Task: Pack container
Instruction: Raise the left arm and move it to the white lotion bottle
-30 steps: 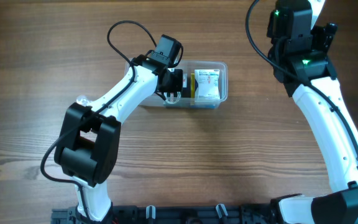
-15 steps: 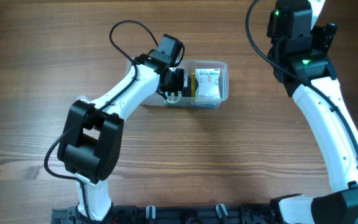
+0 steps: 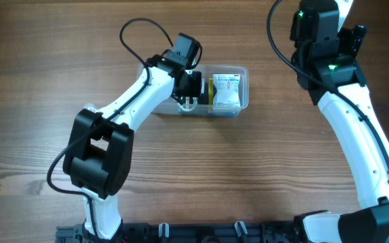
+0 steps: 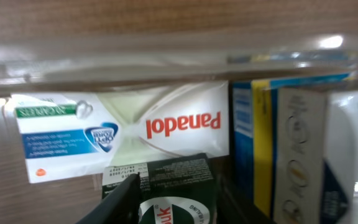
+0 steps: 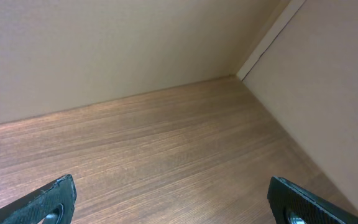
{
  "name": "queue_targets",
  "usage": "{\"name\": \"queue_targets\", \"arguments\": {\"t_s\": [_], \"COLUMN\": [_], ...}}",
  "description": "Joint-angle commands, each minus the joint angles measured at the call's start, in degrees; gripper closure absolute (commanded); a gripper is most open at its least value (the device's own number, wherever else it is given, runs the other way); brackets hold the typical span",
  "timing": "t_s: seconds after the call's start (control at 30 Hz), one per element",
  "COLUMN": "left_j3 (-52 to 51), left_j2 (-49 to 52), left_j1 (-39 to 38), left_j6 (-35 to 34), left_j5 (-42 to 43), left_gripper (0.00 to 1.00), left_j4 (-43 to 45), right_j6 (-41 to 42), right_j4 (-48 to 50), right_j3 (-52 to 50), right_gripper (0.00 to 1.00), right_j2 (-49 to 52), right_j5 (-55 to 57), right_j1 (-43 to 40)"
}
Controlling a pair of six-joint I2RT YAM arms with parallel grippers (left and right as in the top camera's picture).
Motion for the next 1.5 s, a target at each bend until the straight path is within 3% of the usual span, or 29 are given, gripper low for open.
{"name": "queue_targets", "arguments": {"t_s": [0.0, 0.23, 0.4, 0.5, 0.6, 0.8, 0.9, 1.17, 1.47], "left_j3": [2.8, 2.8, 2.8, 2.8, 2.8, 2.4, 1.1, -6.4, -9.5], "left_j2": [-5.3, -17.4, -28.9, -34.1, -36.6, -35.5, -34.5, -31.4, -23.0], "left_j1": [0.3, 4.7, 12.6, 18.1, 23.6, 32.1, 33.2, 33.2, 33.2], "left_j6": [0.3, 0.3, 0.3, 0.3, 4.7, 6.8, 6.7, 6.7, 6.7], "left_j5": [-1.0, -2.0, -2.3, -6.8, -10.0, -9.9, -9.2, -9.3, -9.3], "left_gripper": [0.55, 0.43, 0.37, 0.29, 0.21, 0.17, 0.20, 0.13, 0.16], "left_j4": [-1.7, -7.4, -15.6, -21.6, -27.4, -36.2, -38.2, -31.0, -28.4], "right_j6": [1.1, 1.1, 1.1, 1.1, 1.1, 1.1, 1.1, 1.1, 1.1], "right_j4": [0.2, 0.2, 0.2, 0.2, 0.2, 0.2, 0.2, 0.2, 0.2], "right_j3": [0.2, 0.2, 0.2, 0.2, 0.2, 0.2, 0.2, 0.2, 0.2], "right_gripper": [0.00, 0.00, 0.00, 0.00, 0.00, 0.00, 0.00, 0.00, 0.00], "right_j2": [0.7, 0.7, 0.7, 0.7, 0.7, 0.7, 0.7, 0.7, 0.7], "right_j5": [1.1, 1.1, 1.1, 1.1, 1.1, 1.1, 1.2, 1.1, 1.2], "right_j1": [0.1, 0.1, 0.1, 0.1, 0.1, 0.1, 0.1, 0.1, 0.1]}}
